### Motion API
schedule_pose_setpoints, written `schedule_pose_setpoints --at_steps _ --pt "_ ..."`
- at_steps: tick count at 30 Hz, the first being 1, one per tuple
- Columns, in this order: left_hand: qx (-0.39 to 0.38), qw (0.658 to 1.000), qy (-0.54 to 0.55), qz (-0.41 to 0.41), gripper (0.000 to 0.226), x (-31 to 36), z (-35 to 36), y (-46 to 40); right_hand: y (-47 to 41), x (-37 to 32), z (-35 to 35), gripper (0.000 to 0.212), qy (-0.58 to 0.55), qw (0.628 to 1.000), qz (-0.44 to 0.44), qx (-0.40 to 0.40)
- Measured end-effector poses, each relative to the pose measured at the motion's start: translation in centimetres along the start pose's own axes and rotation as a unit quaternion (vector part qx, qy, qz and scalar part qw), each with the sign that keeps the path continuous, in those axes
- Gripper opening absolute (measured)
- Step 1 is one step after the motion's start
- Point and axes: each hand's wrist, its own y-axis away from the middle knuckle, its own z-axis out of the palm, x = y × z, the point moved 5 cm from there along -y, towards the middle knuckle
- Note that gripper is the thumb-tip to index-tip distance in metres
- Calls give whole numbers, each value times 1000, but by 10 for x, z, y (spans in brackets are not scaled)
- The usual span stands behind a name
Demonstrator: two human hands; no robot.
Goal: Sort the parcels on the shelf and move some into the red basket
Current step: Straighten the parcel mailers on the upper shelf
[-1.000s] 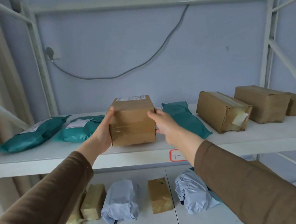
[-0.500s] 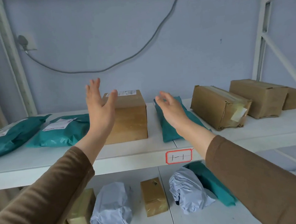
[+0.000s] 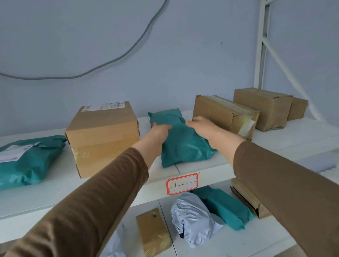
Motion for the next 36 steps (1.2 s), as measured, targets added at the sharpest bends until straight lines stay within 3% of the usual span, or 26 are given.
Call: schedule_pose_setpoints --at_steps 2,7,11,16,19,21,25,31,34,36 --pt "8 998 47 -29 50 -9 -3 -12 -3 4 4 68 -4 1000 30 -5" --pt "1 994 92 -51 39 -15 -7 -19 17 2 5 52 -74 994 75 -25" --pt "-43 988 136 -64 28 -10 -8 7 45 2 -5 41 -137 983 96 -74" --pt "-106 972 203 -46 14 -4 -1 53 75 -1 -29 50 -187 981 -25 -54" --pt "-129 965 228 -10 34 -1 4 81 103 0 -49 54 -205 972 -98 -58" --pt "-137 964 230 7 36 -3 10 103 126 5 -64 56 -222 963 -136 -71" --pt "-148 967 200 58 23 -15 34 166 179 27 -95 57 -238 949 -175 -109" --pt "-131 976 120 124 55 -52 74 264 257 80 -140 44 -227 947 -179 -140" --pt "-67 984 73 149 58 -62 91 305 284 111 -151 37 -169 960 -152 -161" --pt "2 982 -28 185 54 -61 100 326 293 131 -157 31 -136 969 -128 -161"
